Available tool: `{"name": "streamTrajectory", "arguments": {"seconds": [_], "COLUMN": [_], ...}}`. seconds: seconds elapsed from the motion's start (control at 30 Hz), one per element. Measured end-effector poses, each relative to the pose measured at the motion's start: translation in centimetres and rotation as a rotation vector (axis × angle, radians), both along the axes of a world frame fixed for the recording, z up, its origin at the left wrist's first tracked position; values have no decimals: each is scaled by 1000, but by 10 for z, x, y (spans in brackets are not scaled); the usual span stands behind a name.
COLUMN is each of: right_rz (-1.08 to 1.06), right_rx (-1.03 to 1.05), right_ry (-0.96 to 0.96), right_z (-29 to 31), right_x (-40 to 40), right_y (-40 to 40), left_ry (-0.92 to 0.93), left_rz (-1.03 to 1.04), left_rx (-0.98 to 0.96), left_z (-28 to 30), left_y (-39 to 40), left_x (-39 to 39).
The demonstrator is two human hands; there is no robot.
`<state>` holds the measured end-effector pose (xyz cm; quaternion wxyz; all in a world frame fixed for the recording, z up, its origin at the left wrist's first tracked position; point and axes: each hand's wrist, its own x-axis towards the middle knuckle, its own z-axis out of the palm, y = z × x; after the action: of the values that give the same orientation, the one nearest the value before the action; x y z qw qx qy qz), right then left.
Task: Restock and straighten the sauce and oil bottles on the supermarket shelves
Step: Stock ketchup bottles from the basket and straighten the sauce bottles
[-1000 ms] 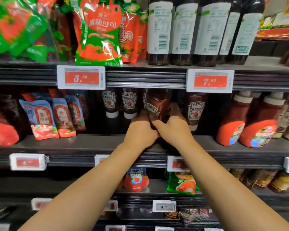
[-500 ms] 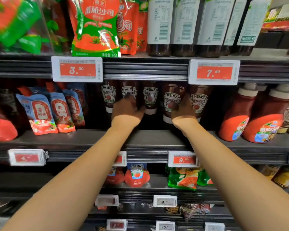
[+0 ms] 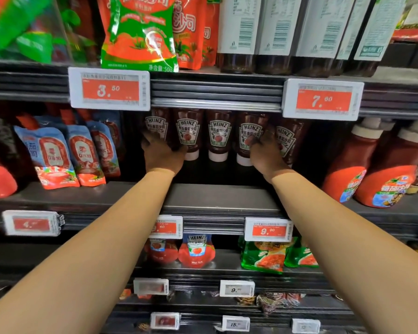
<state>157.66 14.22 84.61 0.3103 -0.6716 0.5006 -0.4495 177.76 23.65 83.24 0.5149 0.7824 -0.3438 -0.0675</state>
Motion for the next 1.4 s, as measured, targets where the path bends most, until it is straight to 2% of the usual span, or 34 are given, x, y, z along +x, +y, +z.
{"name": "streamTrajectory", "arguments": {"seconds": [0.17, 0.27, 0.47, 0.63, 0.7, 0.8, 0.83, 0.93, 1.0, 1.23, 1.4], "right_rz": [53, 71, -12, -18, -124, -309, -334, -368, -372, -355, -302], "right_rx": [69, 94, 32, -87, -194, -271, -253, -182, -158, -94, -111], "right_ry": [-84, -44, 455, 623, 507, 126, 103, 298, 317, 105, 74], "right_z": [0, 4, 7, 10, 9, 3, 1, -3, -4, 0, -4], "right_x": [1, 0, -12, -32, -45, -55, -55, -51, -48, -59, -58], "right_y": [-3, -1, 24, 42, 47, 57, 59, 57, 52, 19, -1], "left_ry": [4, 2, 45, -178, -329, -601, -705, -990, -1111, -1194, -1202], "left_rz": [23, 10, 75, 35, -31, -118, -159, -278, -299, -280, -325], "left_rx": [-6, -4, 17, -103, -81, -29, -12, 4, 19, 96, 75], "left_z": [-1, -1, 6, 15, 20, 29, 33, 42, 46, 51, 50], "left_y": [1, 4, 12, 19, 18, 13, 10, -2, -13, -42, -50], "left_x": [3, 3, -9, -34, -40, -55, -63, -87, -96, -89, -90]}}
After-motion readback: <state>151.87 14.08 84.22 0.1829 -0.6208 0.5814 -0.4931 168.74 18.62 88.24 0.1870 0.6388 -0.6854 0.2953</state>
